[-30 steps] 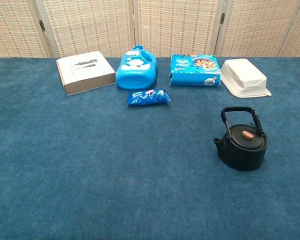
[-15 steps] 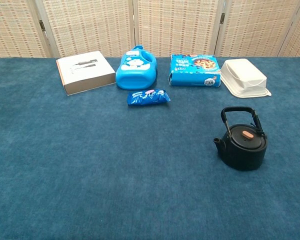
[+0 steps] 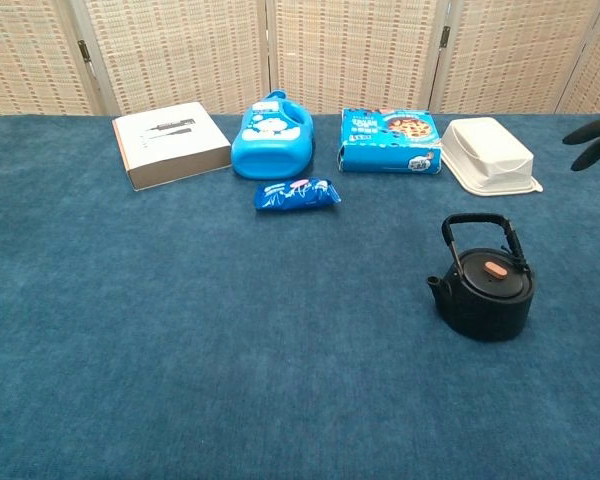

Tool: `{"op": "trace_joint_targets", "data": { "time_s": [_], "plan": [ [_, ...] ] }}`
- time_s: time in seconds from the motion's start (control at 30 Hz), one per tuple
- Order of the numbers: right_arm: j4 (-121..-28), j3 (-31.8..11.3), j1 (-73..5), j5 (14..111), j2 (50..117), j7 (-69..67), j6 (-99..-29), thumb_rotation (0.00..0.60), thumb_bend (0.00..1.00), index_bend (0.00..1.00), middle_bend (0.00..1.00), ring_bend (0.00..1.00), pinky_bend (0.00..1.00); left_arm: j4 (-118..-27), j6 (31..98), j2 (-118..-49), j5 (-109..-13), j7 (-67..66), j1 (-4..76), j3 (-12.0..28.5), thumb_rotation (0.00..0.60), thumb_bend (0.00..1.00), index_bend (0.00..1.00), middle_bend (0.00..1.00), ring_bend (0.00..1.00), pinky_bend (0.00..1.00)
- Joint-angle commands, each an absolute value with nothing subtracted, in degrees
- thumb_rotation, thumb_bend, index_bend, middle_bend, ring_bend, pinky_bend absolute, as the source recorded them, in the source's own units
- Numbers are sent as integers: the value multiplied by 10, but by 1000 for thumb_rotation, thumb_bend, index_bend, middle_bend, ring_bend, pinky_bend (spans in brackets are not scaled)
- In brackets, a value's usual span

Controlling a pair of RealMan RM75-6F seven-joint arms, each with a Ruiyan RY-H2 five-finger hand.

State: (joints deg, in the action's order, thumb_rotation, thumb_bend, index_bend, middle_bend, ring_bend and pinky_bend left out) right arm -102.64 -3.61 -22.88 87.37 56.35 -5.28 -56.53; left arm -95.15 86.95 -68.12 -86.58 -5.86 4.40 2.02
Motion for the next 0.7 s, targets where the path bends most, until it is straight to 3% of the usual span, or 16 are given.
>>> {"op": "trace_joint_targets", "data": {
  "time_s": [0.03, 0.2, 0.43, 0.7],
  "plan": [
    [-1017, -50, -259, 839, 581, -44, -522, 600, 382, 56, 190, 100, 106, -950, 870, -682, -865, -57, 43, 20, 600, 323, 252, 175, 76, 148],
    [-993, -58, -289, 814, 612, -46, -488, 600, 437, 56, 190, 99, 106, -947, 870, -681, -864, -55, 42, 19, 600, 323, 252, 175, 76, 148],
    [-956, -69, -328, 774, 648, -44, -443, 600, 356, 56, 193, 100, 106, -945, 872, -680, -864, -51, 40, 20, 600, 323, 252, 175, 76, 148],
    [-919, -73, -368, 744, 691, -47, -394, 600, 350, 56, 203, 99, 106, -944, 871, -678, -859, -50, 39, 22, 600, 323, 252, 175, 76, 148]
  ]
}}
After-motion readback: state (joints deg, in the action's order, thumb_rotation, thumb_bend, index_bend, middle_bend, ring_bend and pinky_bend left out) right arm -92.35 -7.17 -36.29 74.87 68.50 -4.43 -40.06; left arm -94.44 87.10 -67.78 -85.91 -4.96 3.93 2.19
